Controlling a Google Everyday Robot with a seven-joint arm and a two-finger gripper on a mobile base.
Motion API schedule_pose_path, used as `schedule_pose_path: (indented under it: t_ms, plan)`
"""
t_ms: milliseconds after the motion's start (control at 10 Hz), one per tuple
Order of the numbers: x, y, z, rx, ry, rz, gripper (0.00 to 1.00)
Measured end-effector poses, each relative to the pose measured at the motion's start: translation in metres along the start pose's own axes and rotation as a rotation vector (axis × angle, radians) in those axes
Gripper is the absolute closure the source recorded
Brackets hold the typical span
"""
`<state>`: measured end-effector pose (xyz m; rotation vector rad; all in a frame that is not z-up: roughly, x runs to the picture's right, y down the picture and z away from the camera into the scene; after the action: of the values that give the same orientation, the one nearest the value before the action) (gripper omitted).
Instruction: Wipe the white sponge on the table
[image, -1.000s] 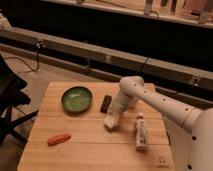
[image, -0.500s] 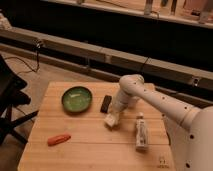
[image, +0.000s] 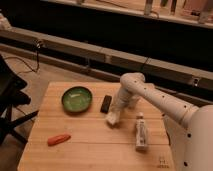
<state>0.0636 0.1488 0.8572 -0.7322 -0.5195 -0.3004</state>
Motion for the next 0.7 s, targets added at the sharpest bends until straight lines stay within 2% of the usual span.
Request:
schedule_pose_path:
  t_ms: [300,500,700]
  plan:
    - [0.001,-0.007,-0.001,-0.005,0.011,-0.010,0.94]
    - [0.001,-0.023,-0.001,-0.013,0.017,-0.036,0.94]
    - [0.004,-0.018,-0.002,-0.016,0.021,-0.028,0.94]
